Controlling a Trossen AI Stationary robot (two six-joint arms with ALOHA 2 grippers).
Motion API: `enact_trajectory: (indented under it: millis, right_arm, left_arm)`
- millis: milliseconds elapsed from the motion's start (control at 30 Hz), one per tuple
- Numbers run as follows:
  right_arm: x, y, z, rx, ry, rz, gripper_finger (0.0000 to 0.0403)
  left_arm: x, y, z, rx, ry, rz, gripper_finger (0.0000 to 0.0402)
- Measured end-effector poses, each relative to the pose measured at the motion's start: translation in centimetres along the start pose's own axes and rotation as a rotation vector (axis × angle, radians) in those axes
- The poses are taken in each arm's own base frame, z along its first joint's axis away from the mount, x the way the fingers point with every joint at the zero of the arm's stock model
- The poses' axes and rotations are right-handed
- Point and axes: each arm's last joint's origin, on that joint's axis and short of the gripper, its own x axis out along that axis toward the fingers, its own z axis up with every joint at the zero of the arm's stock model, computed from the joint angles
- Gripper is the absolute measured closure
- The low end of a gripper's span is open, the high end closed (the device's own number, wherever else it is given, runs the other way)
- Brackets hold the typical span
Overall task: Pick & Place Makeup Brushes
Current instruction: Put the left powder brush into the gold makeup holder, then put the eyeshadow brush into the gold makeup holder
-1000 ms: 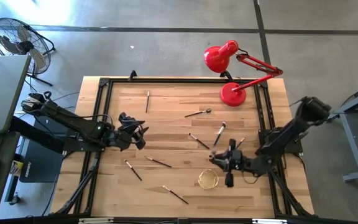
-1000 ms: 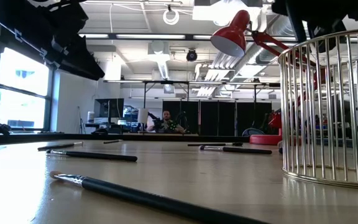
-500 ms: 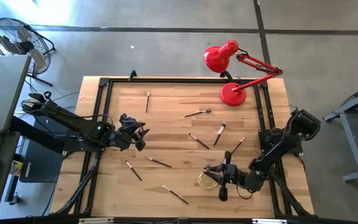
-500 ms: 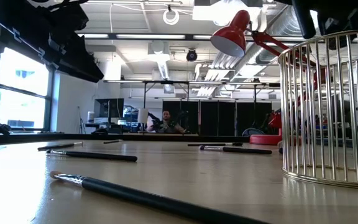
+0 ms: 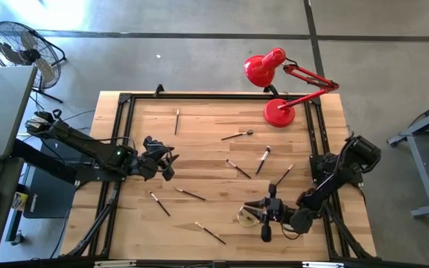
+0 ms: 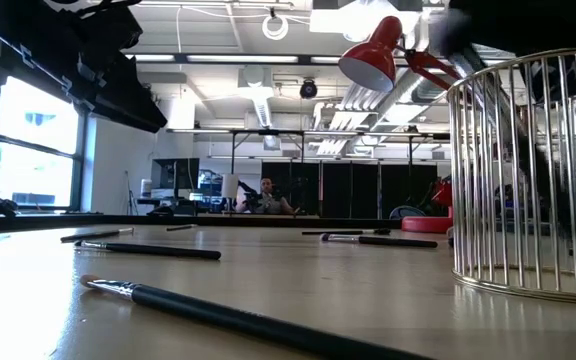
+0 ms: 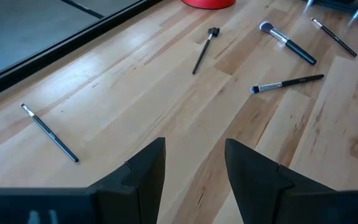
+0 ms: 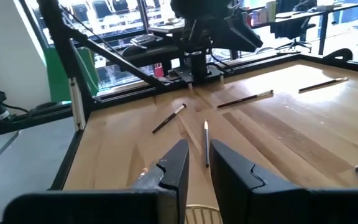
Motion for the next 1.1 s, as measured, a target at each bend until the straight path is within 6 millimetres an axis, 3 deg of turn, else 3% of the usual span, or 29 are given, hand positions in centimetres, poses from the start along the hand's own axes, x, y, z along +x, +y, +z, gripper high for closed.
enact_trajectory:
  millis: [533, 800, 1100]
  right_arm:
    - [0.0, -0.4, 0.8, -0.098, -0.047, -0.107, 0.0379]
    - [0.9, -1.9, 6.0, -0.133, -0.078, -0.082, 0.0399]
    - [3.4, -8.3, 11.3, -0.006, 0.059, -0.067, 0.0402]
  left_arm:
    - [0.0, 0.0, 0.0, -0.016, 0.001, -0.001, 0.0239]
    - [0.0, 0.0, 0.0, 0.023, 0.005, -0.006, 0.0239]
    - [0.0, -0.1, -0.1, 0.083, 0.025, -0.034, 0.0239]
